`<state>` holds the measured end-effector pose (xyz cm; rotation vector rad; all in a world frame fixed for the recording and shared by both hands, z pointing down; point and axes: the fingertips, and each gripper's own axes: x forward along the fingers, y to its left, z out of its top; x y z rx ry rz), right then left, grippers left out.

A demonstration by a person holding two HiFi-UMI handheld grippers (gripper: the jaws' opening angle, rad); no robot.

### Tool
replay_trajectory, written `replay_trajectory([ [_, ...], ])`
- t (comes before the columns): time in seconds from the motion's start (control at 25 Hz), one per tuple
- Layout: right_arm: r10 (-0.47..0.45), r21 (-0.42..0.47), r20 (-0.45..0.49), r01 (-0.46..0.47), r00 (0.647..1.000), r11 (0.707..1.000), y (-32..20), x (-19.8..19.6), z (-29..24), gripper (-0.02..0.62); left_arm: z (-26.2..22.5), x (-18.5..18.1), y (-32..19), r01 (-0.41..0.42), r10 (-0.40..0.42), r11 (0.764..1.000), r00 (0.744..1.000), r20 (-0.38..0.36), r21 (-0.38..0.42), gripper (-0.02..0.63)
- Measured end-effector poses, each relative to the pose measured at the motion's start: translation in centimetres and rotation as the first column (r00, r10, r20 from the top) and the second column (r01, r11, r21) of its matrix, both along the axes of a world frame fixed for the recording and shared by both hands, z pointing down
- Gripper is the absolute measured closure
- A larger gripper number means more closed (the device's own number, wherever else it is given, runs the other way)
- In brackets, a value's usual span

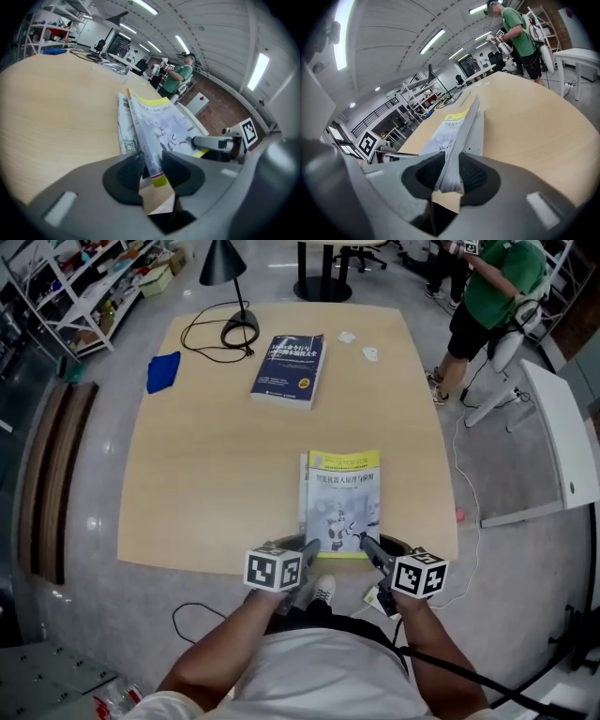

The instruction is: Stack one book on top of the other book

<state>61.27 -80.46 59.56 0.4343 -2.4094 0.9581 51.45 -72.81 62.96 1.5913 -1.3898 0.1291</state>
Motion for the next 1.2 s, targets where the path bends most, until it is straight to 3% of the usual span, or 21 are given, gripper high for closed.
replay_trajectory([
  [0.68,-0.046,-0.054,0.006,0.046,0.999,0.997,0.4,0.0,1.0,0.494,0.7,-0.7,1.2,0.032,-0.032,0.998,0.999,-0.001,-0.049,0.449],
  [0.88,-0.100,0.043,-0.106,0.105,0.989,0.994,0.1,0.2,1.7,0.441,-0.3,-1.9,2.3,0.042,-0.038,0.998,0.996,0.085,-0.039,0.407],
  [0.96,-0.128,0.102,-0.190,0.149,0.973,0.984,-0.1,1.0,1.7,0.411,-0.9,-1.7,3.2,-0.005,0.011,0.999,0.992,0.123,-0.050,0.387],
  [1.04,-0.180,0.139,-0.294,0.228,0.939,0.964,0.0,2.0,1.7,0.404,-1.0,-0.9,4.3,-0.100,0.115,0.991,0.977,0.179,-0.091,0.363],
  [1.2,-0.300,0.162,-0.422,0.397,0.855,0.903,1.5,2.9,2.6,0.320,1.0,1.2,5.9,-0.290,0.352,0.928,0.889,0.293,-0.233,0.310],
])
